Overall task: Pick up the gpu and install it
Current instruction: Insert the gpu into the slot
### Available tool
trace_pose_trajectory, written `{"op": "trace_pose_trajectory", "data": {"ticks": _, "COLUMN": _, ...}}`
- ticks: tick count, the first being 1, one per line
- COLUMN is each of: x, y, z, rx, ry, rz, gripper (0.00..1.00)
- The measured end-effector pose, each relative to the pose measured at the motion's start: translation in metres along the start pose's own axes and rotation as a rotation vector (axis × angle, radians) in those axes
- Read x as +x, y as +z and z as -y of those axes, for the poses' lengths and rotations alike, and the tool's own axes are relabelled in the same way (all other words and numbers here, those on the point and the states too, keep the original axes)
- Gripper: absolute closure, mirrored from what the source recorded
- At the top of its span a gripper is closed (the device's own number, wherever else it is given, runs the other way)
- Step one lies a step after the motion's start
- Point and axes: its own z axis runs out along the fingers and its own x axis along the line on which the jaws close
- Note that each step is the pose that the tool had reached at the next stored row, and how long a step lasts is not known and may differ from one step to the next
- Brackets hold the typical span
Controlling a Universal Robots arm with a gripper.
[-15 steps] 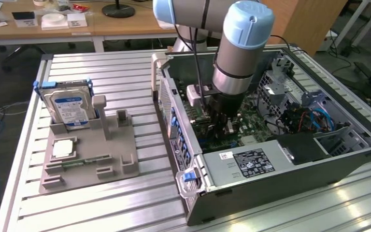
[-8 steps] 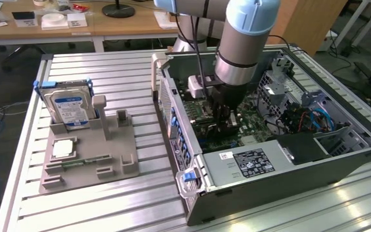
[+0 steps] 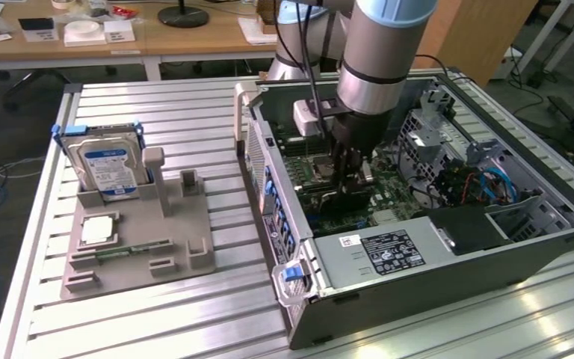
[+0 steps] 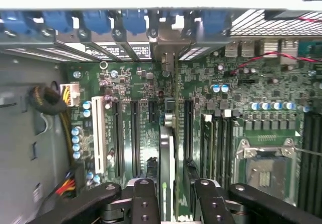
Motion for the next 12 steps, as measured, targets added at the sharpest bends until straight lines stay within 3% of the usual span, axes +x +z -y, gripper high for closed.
{"op": "trace_pose_trajectory", "data": {"ticks": 4, "x": -0.0002, "y": -0.0042, "z": 0.0, "rx": 0.0041, "ry": 0.0, "rz": 0.0003, "gripper": 0.67}}
{"op": "trace_pose_trajectory", "data": {"ticks": 6, "x": -0.0002, "y": -0.0042, "z": 0.0001, "rx": 0.0041, "ry": 0.0, "rz": 0.0002, "gripper": 0.8}}
{"op": "trace_pose_trajectory", "data": {"ticks": 8, "x": -0.0001, "y": -0.0043, "z": 0.0001, "rx": 0.004, "ry": 0.0, "rz": 0.0, "gripper": 0.85}}
{"op": "trace_pose_trajectory", "data": {"ticks": 12, "x": -0.0002, "y": -0.0043, "z": 0.0001, "rx": 0.004, "ry": 0.0, "rz": 0.0001, "gripper": 0.89}}
